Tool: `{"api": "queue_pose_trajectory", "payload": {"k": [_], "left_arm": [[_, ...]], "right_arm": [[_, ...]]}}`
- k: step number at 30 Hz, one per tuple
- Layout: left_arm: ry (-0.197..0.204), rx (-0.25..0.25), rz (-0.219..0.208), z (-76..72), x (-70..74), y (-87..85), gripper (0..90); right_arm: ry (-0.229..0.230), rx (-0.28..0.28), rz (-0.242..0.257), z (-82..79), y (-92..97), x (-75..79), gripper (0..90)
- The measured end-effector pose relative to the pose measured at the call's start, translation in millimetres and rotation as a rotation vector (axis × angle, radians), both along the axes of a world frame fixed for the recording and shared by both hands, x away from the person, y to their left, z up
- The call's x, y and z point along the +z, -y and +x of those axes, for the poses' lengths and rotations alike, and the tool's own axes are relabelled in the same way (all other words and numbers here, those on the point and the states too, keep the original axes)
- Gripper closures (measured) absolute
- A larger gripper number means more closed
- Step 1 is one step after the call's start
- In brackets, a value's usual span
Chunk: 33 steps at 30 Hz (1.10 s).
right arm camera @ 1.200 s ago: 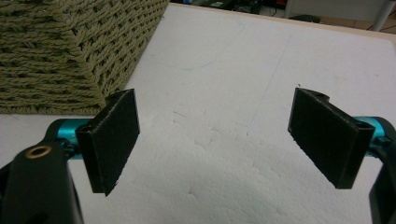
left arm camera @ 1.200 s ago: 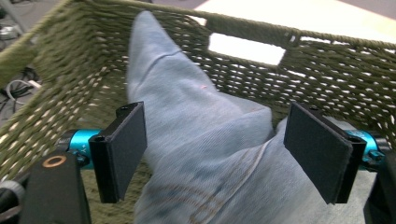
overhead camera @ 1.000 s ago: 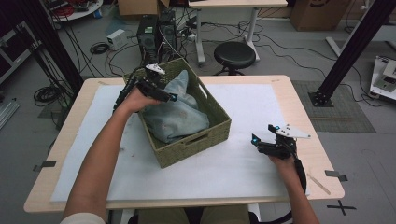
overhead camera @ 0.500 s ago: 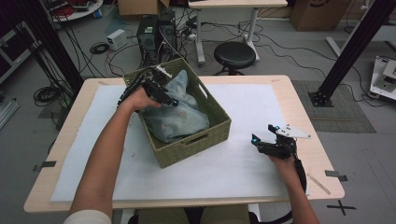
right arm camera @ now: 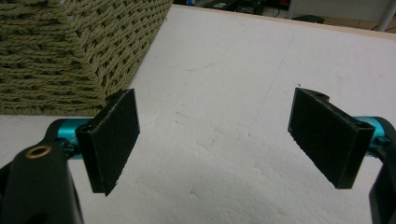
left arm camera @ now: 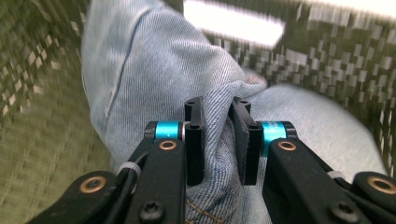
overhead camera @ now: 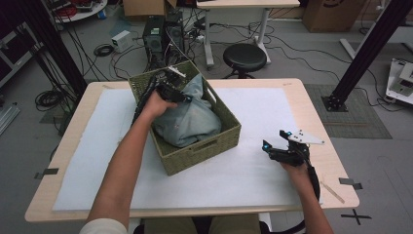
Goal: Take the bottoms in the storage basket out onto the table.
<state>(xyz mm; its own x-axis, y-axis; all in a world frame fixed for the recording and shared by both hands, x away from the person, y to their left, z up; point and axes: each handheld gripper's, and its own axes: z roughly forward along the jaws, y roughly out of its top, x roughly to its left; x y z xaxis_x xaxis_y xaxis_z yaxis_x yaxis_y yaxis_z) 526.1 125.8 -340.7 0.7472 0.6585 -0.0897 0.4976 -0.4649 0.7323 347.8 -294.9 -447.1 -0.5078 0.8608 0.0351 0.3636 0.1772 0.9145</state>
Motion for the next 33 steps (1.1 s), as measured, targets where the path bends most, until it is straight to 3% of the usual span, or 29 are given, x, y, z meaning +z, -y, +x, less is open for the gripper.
{"api": "queue_pose_trajectory", "payload": {"k": [2,3,5,8,10,11,12,13,15,16,17,20,21,22,23,24,25,26,27,29,30,32,33], "left_arm": [[0.051,0.044,-0.032,0.7,0.9,1.0,77.8],[0.051,0.044,-0.032,0.7,0.9,1.0,77.8],[0.092,0.107,-0.05,2.1,-2.2,-0.7,77.9],[0.095,0.108,-0.025,2.3,-9.4,-2.7,77.1],[0.091,0.104,-0.034,2.1,-10.8,-3.9,71.6],[0.082,0.099,-0.043,2.5,-11.7,-5.6,71.6],[0.063,0.098,-0.051,3.4,-13.1,-6.8,53.4],[0.027,0.111,-0.036,4.8,-15.5,-7.5,42.0],[0.021,0.105,-0.031,4.7,-16.3,-7.6,30.5],[0.018,0.108,-0.024,4.4,-16.7,-7.3,30.5],[0.022,0.092,0.004,3.5,-17.8,-6.6,24.3],[0.018,0.066,0.026,2.8,-18.9,-6.0,24.2],[-0.015,0.054,0.021,3.9,-19.8,-7.9,23.2],[-0.015,0.054,0.021,3.9,-19.8,-7.9,22.3],[-0.059,0.054,0.004,5.4,-21.8,-9.2,21.3],[-0.059,0.054,0.004,5.4,-21.8,-9.2,20.3],[-0.084,0.049,-0.006,5.7,-23.1,-9.7,20.3],[-0.133,0.028,-0.02,6.4,-26.0,-10.5,16.8],[-0.133,0.028,-0.02,6.4,-26.0,-10.5,15.9],[-0.175,-0.002,-0.033,6.1,-28.9,-10.6,15.0],[-0.178,-0.019,-0.026,5.2,-29.6,-9.5,13.4],[-0.167,-0.053,0.028,2.5,-32.2,-4.0,8.6],[-0.167,-0.053,0.028,2.5,-32.2,-4.0,6.2]], "right_arm": [[0.002,0.001,-0.002,0.0,-0.1,0.0,16.9],[0.003,0.002,-0.001,0.0,0.2,0.0,16.9],[0.001,0.0,0.004,0.1,0.6,0.0,16.9],[-0.001,0.0,0.007,-0.1,0.9,0.0,16.9],[0.0,0.001,0.008,-0.1,0.9,-0.1,16.9],[0.0,0.001,0.008,-0.1,0.9,-0.1,16.9],[0.0,0.002,0.007,-0.2,0.9,-0.1,16.9],[0.001,0.001,0.007,-0.2,0.8,0.0,16.9],[0.002,0.001,0.004,-0.2,0.7,-0.1,16.9],[0.002,0.001,0.004,-0.2,0.7,-0.1,16.9],[0.005,0.002,0.001,-0.2,0.7,-0.1,16.9],[0.005,0.002,0.003,-0.2,0.4,-0.1,16.9],[0.003,0.002,0.002,-0.3,0.6,-0.1,16.9],[0.003,0.002,0.002,-0.3,0.6,-0.1,16.9],[0.003,0.002,0.003,-0.2,0.7,-0.1,16.9],[0.003,0.002,0.003,-0.2,0.7,-0.1,16.9],[0.002,0.001,0.005,-0.2,0.8,-0.1,16.9],[0.001,0.001,0.007,-0.2,0.9,-0.1,16.9],[0.001,0.001,0.007,-0.2,0.9,-0.1,16.9],[-0.001,0.001,0.01,0.0,1.4,-0.1,16.9],[-0.001,0.001,0.012,0.1,1.4,-0.1,16.9],[-0.001,0.001,0.011,0.2,1.4,-0.1,16.9],[-0.001,0.0,0.011,0.2,1.4,-0.1,16.9]]}}
